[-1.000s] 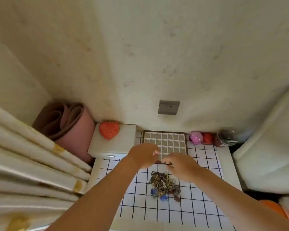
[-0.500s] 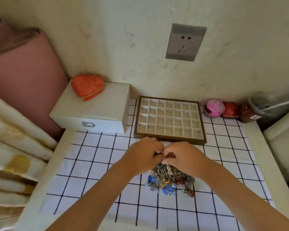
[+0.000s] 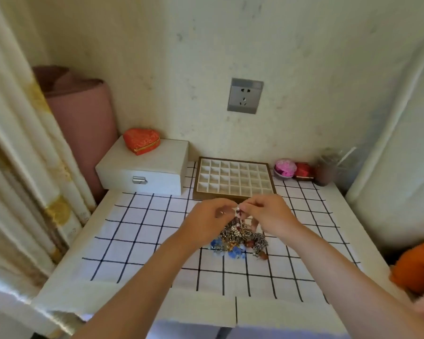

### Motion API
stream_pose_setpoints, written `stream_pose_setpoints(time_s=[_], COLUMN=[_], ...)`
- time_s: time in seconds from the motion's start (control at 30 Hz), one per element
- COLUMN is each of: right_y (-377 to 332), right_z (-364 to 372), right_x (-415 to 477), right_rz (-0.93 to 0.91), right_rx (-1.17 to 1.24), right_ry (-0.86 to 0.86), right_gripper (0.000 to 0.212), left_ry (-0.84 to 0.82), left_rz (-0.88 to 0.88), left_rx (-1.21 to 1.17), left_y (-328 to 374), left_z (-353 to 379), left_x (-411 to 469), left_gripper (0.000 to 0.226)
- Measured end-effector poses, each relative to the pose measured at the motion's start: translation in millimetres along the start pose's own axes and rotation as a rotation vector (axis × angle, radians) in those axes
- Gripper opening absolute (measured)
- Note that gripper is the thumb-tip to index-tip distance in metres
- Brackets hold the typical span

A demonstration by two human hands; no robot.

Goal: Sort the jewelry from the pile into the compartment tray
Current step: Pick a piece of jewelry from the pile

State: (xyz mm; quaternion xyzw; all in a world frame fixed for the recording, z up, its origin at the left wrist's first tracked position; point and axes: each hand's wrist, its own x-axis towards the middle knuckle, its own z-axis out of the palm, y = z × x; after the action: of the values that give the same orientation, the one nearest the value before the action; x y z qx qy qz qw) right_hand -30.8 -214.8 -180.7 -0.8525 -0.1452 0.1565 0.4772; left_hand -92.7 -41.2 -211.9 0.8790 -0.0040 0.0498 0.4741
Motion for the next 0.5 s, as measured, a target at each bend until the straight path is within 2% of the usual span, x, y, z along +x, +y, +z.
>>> stream_pose_setpoints(time_s=[0.1,0.23,0.4,0.5], right_y=[-15,-28,-42,-46], right_z=[-3,-1,3,5], right_x=[-20,-40,-54,-53], right_rz=[0.051,0.037,-0.076,-0.189], right_rx=[0.136,0.225,0.162,-0.012], right_ry=[-0.012,-0.041,0.022,0.116], right_gripper=[0.012,0.01,0.007,0.011], left_ry=[0.015,0.04,0.098,0.122], left_rz=[-0.013,-0.002,-0.11,-0.189], left_rx=[-0.044,-0.226,-0.404,-0.483], left_y=[21,38,48,52], left_z=[-9,-18,-25,-25], left_x=[-13,-26,-38,-35], left_gripper=[0.021,0.016,0.012,0.013])
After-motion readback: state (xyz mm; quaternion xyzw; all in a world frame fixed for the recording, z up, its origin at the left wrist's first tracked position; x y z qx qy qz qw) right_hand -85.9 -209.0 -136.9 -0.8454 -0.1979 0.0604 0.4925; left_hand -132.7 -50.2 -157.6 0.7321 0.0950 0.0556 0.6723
